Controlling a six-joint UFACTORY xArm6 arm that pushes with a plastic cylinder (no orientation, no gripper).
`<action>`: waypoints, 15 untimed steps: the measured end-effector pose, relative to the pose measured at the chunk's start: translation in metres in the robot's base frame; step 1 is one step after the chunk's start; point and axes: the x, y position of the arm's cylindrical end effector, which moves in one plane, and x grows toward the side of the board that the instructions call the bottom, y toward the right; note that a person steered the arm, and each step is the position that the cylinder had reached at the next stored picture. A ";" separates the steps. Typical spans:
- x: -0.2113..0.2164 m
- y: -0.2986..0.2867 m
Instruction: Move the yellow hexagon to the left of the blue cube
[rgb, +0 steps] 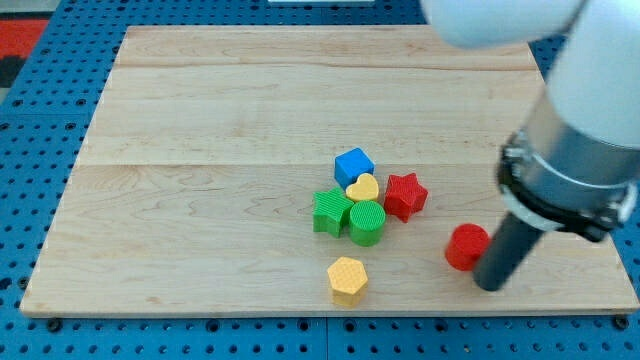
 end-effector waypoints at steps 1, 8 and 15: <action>-0.009 -0.042; -0.043 -0.228; -0.083 -0.214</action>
